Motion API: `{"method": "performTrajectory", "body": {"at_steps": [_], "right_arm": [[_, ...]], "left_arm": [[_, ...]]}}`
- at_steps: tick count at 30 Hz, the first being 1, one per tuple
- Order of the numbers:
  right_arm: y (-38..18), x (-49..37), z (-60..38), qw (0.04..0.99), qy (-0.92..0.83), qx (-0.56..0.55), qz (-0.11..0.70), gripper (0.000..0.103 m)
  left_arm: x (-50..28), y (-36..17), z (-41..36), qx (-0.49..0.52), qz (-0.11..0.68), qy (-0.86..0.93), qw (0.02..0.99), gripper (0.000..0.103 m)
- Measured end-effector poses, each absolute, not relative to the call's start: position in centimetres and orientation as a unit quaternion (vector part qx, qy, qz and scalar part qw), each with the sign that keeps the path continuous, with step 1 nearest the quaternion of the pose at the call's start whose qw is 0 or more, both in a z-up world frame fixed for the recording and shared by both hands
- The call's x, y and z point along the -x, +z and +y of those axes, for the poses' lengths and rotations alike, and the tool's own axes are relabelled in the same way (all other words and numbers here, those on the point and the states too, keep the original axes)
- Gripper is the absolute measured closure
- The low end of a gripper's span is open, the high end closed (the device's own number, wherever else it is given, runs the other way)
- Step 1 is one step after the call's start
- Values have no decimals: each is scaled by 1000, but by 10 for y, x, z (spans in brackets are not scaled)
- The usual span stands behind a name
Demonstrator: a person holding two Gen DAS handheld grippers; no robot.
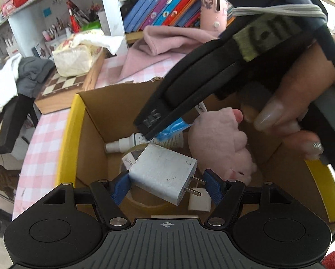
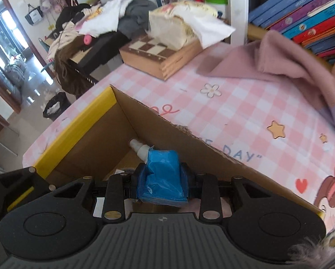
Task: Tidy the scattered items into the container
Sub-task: 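Lower the charger plug and blue bag into the box and open both tools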
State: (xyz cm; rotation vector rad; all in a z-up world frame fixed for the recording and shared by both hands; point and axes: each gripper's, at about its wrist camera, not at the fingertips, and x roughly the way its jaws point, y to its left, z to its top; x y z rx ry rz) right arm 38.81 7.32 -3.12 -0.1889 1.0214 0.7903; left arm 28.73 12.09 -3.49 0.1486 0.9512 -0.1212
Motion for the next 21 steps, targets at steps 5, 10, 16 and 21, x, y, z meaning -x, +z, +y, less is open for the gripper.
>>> {"method": "performTrajectory", "body": {"at_steps": [5, 10, 16, 21], "right_arm": [[-39, -393, 78, 789, 370, 81, 483, 73], [-40, -394, 76, 793, 366, 68, 482, 63], [-20, -383, 65, 806, 372, 55, 457, 54], [0, -364, 52, 819, 374, 46, 434, 54]], "left_arm": [[-290, -35, 123, -62, 467, -64, 880, 31], [-288, -34, 123, -55, 466, -64, 881, 30], [-270, -25, 128, -33, 424, -51, 903, 30], [-251, -14, 127, -26, 400, -42, 915, 30]]}}
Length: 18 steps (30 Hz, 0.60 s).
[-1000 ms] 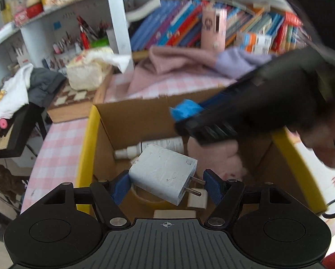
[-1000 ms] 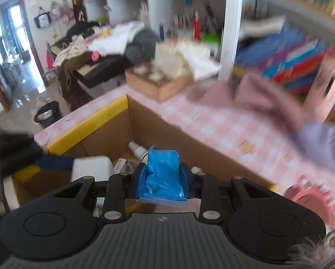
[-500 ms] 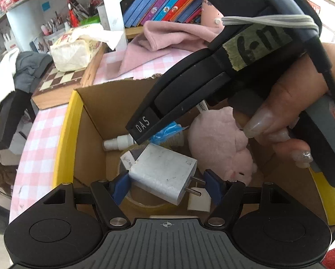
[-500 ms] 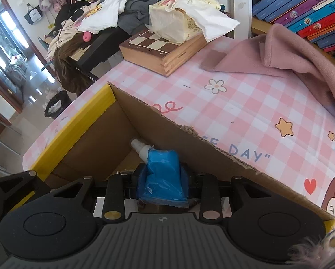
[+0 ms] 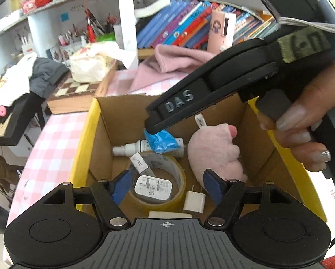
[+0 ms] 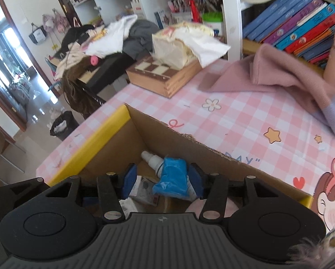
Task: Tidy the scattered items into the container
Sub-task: 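Lower the charger plug and blue bag into the box and open both tools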
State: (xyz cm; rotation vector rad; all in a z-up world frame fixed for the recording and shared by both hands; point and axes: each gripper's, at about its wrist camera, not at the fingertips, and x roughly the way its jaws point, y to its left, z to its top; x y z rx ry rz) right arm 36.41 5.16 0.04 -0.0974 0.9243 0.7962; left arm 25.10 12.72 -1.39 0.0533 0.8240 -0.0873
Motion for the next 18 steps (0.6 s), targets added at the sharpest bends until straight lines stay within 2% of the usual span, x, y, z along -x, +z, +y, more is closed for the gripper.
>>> {"method": "performTrajectory", "body": {"at_steps": [13, 18], "right_arm": [[56, -276, 1, 872, 367, 15, 323, 57], [71, -236, -26, 897, 342, 17, 280, 57]], "left_arm": [[-165, 36, 121, -43, 285, -13, 957, 30], [-128, 52, 124, -20, 239, -2, 971, 30]]}}
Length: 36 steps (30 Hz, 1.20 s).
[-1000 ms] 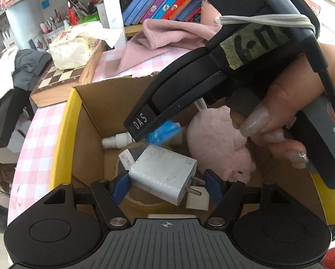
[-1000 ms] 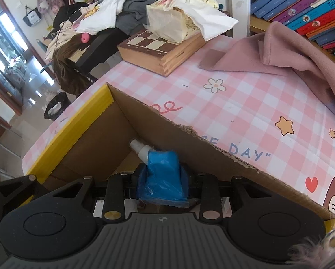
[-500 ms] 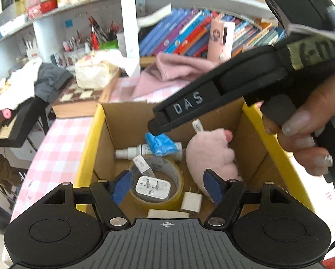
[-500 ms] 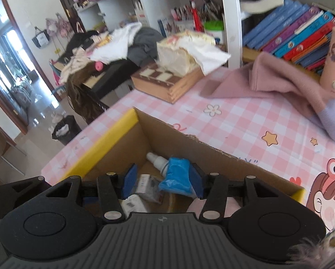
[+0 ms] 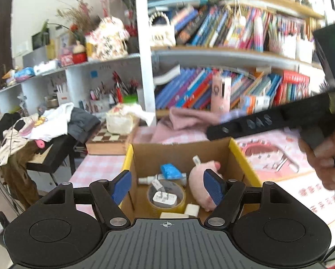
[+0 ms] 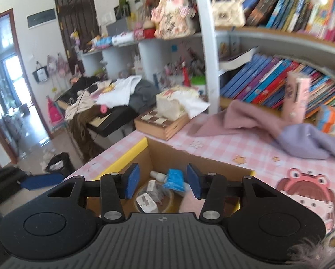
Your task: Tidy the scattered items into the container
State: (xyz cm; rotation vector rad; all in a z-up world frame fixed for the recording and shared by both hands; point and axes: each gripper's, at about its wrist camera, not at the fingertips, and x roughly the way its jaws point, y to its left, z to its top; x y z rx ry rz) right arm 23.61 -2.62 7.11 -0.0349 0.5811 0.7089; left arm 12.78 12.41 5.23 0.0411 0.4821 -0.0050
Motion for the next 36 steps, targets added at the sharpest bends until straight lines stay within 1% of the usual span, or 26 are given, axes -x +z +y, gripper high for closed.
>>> {"method": "performTrajectory", "body": {"at_steps": [4, 9, 11, 22, 33, 35, 36], "right_arm": [[76, -202, -49, 915, 318, 23, 248, 57], [74, -157, -77, 934, 282, 36, 214, 57], [73, -140, -88, 941, 266, 41, 204, 57], [50, -47, -141, 958, 194, 62, 204, 58], [15, 10, -167, 958, 141, 68, 241, 58], [10, 19, -168, 959, 131, 94, 233, 57], [7, 21, -165, 958, 121, 126, 226, 57]], "left_arm": [[-101, 59, 124, 11, 217, -3, 976, 30], [-66, 59, 115, -2, 200, 1, 980, 29], [-53, 58, 111, -7, 194, 4, 981, 24], [-7, 47, 92, -6, 194, 7, 981, 12], [13, 25, 59, -12, 229, -3, 973, 9], [16, 21, 54, -14, 237, 5, 971, 8], [16, 19, 53, -18, 242, 6, 970, 8]]}}
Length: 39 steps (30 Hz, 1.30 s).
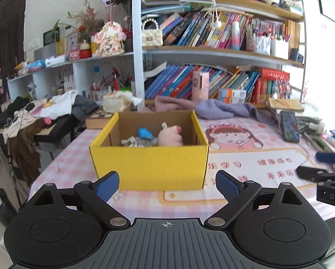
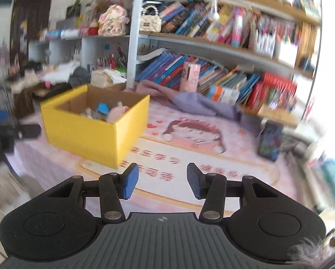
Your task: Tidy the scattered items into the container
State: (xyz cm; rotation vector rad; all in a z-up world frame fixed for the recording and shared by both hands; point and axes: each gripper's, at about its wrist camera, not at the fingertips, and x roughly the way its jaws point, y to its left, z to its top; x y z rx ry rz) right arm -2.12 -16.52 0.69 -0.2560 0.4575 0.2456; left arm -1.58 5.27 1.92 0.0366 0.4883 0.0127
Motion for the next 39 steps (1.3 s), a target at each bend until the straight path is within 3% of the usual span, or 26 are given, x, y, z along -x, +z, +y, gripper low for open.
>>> {"method": "performTrajectory", "body": {"at_steps": [3, 11, 18, 24, 28, 39], "right_arm": [[2, 24, -167, 955, 115, 167, 217, 57], [-1, 18, -191, 953, 110, 52, 277, 57], [-6, 27, -188, 951, 109, 50, 285, 57], [-11, 28, -182, 945, 130, 66, 292, 47], [-13, 27, -184, 942, 123, 62, 305, 35], [-15, 29, -191, 938, 111, 51, 324, 20]], "left_arm": [[17, 15, 51, -32, 251, 11, 967, 8], [27, 7, 45, -34, 268, 24, 962, 6], [28, 2, 43, -39, 281, 27, 958, 6], [25, -4, 40, -42, 298, 20, 953, 4], [23, -8, 37, -42, 314, 11, 948, 3], [22, -13, 33, -41, 336, 2, 941, 1]]}}
